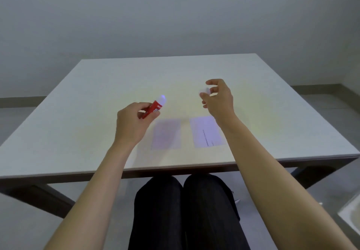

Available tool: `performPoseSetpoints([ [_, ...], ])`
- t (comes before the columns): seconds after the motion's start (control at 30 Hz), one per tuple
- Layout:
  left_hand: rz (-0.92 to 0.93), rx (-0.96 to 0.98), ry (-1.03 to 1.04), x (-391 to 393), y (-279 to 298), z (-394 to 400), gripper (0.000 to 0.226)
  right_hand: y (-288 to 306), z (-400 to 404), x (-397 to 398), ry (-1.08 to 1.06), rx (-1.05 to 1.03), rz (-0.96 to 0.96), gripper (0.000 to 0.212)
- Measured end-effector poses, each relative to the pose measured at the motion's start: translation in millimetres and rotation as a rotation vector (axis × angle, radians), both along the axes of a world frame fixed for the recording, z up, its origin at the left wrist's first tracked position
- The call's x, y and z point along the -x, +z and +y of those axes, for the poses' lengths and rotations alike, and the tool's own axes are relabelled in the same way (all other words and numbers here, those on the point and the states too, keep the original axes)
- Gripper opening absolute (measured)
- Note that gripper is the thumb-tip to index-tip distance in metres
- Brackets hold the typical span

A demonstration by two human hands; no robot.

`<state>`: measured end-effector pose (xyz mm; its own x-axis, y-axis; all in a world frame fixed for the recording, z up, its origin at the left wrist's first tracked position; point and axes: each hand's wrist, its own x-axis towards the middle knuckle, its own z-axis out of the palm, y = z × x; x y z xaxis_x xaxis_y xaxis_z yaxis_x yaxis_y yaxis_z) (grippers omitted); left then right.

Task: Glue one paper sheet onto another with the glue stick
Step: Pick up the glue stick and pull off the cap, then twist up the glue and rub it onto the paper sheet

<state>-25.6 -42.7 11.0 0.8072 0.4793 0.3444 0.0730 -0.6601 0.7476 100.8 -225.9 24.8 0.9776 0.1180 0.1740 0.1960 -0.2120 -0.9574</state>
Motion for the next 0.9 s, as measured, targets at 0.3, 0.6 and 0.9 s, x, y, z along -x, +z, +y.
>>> performPoseSetpoints([
  [0.3,-0.099,0.446,0.098,11.5,-13.2,7.1,0.003,-35.9,-16.6,-42.2,-0.095,0.644,-0.131,0.034],
  [0.6,-0.186,0.702,0.026,1.8,-2.5,-8.8,0.023,-26.1,-19.1,-18.8,-0.062,0.647,-0.21,0.059],
  [0.9,-0.352,1.411,0.001,3.0,-7.0,-46.2,0.009,-19.8,37.9,93.8,0.365,-0.095,-0.003,0.02],
])
